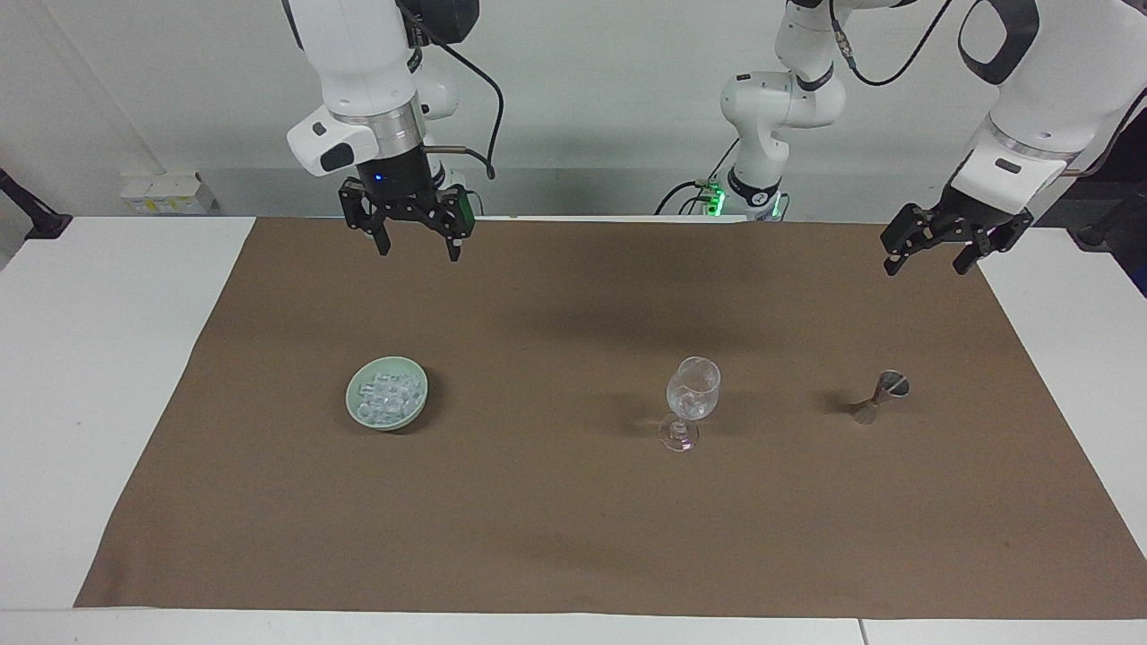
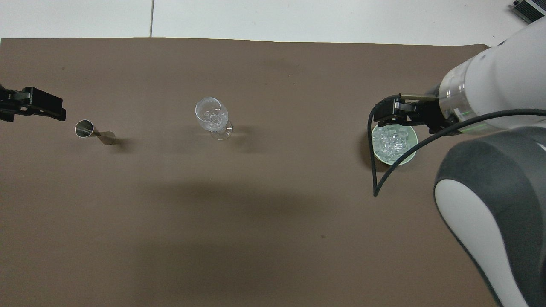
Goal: Pour wine and add ice with both arms
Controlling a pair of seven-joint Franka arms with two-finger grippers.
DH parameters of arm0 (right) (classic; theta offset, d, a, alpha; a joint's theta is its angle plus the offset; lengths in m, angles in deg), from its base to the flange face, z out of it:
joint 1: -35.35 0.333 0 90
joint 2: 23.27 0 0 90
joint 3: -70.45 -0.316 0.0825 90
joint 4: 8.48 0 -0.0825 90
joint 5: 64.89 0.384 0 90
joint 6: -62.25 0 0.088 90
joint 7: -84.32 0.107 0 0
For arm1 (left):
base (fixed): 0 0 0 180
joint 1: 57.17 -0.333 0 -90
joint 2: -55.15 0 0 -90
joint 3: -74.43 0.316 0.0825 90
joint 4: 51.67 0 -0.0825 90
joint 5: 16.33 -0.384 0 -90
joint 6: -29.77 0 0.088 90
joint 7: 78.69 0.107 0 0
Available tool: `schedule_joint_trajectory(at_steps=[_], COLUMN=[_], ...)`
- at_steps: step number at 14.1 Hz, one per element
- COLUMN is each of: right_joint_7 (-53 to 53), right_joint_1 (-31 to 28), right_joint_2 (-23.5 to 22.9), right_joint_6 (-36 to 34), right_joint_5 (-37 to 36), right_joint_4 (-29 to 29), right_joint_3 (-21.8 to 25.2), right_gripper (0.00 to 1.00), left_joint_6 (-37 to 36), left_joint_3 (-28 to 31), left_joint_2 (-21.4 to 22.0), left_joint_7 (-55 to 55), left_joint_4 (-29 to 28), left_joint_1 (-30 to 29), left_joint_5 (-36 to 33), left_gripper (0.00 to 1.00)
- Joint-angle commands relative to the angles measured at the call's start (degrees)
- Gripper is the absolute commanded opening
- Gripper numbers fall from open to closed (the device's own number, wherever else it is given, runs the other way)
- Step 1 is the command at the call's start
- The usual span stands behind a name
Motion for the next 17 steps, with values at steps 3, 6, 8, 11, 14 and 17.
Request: schedule_joint_trajectory(at_steps=[3, 6, 8, 11, 14, 17], right_joint_7=[-2.9, -4.2, -5.3, -7.5, -8.0, -8.3], right_joint_1=[-1.5, -3.9, -4.3, -3.6, -1.5, 0.7], right_joint_2=[1.6, 1.6, 1.6, 1.6, 1.6, 1.9], right_joint_6=[-2.2, -2.3, -3.5, -3.2, -3.5, -4.1], right_joint_5=[-0.2, 0.4, 0.3, 0.4, 0.3, 0.3], right_joint_4=[1.2, 0.1, -0.4, -1.0, -0.9, -0.9], right_joint_3=[-0.4, -0.1, 0.3, 2.1, 4.8, 7.3], right_gripper=[1.0, 1.0, 1.0, 1.0, 1.0, 1.0], left_joint_6=[0.1, 0.2, 0.1, 0.7, 1.1, 0.1], left_joint_3=[0.5, 0.4, -0.8, -1.1, -1.0, -0.8], left_joint_2=[1.1, 0.9, 1.2, 0.9, 0.8, 1.6], left_joint_7=[2.2, 2.2, 1.7, 1.8, 2.2, 2.2], left_joint_4=[-1.3, -1.3, -1.3, -1.3, -1.3, -1.3], left_joint_1=[1.2, 1.4, 1.4, 1.4, 1.3, 1.3], left_joint_5=[0.1, 0.2, 0.1, -0.7, -0.7, -0.7], left_gripper=[1.0, 1.0, 1.0, 1.0, 1.0, 1.0])
